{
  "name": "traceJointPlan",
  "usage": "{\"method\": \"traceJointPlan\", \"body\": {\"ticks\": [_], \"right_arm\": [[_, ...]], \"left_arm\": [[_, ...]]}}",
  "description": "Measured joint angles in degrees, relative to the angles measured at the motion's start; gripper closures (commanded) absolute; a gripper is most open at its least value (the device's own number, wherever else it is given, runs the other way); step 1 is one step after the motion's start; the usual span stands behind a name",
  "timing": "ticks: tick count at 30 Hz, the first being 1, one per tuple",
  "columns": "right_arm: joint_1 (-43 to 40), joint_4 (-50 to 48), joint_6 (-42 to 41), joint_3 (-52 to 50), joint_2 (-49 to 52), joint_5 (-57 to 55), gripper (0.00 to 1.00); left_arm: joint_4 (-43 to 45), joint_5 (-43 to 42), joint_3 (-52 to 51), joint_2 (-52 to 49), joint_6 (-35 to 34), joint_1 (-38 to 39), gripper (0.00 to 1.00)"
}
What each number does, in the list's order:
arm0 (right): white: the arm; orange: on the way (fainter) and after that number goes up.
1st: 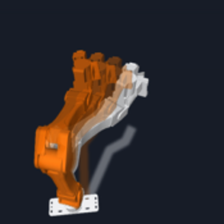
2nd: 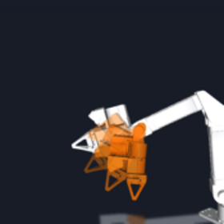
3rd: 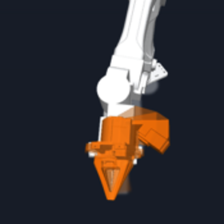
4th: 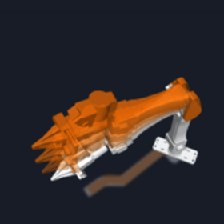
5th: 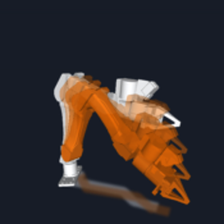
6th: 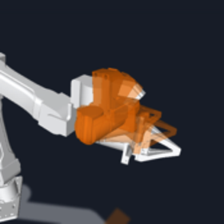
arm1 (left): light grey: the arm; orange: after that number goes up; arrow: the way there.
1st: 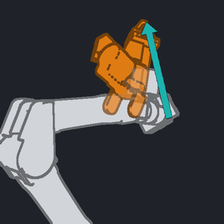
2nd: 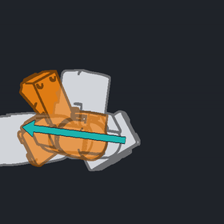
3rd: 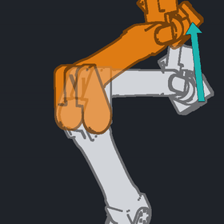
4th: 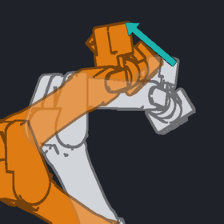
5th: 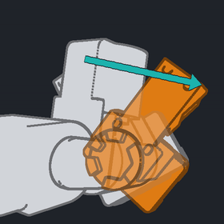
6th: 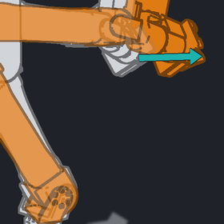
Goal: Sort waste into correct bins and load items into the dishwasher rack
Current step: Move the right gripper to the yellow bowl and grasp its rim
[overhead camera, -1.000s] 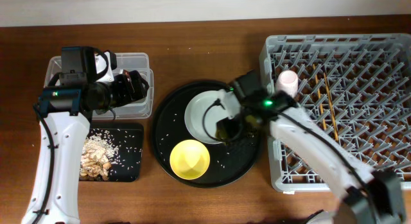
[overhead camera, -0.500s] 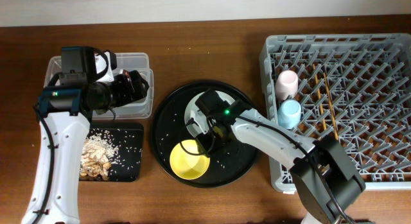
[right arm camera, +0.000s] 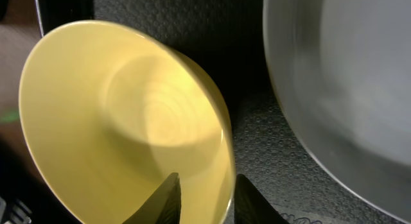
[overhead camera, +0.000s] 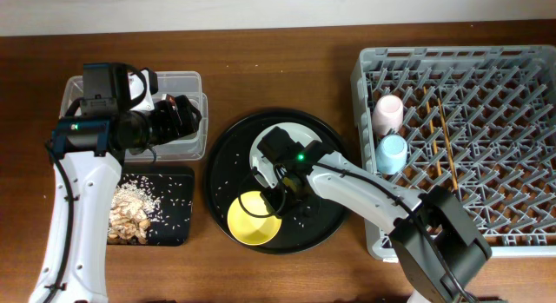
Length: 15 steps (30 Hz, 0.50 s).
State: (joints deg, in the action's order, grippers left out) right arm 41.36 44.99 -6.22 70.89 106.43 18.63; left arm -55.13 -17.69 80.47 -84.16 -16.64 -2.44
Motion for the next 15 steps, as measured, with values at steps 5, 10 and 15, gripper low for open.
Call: {"method": "traceJointPlan", "body": {"ticks": [5, 10, 15], "right_arm": [[-0.02, 0.00, -0.02, 0.00, 0.00, -0.92, 0.85], [0.00, 0.00, -0.04, 0.00, 0.00, -1.07, 0.85], [-0.02, -0.02, -0.02, -0.02, 0.00, -1.05, 0.84]], "left_arm": [[0.00, 0.00, 0.00, 0.00, -0.02, 0.00, 0.01], [0.00, -0.02, 0.00, 0.00, 0.00, 0.00, 0.01], [0.00, 0.00, 0.00, 0.00, 0.00, 0.00, 0.01]]}}
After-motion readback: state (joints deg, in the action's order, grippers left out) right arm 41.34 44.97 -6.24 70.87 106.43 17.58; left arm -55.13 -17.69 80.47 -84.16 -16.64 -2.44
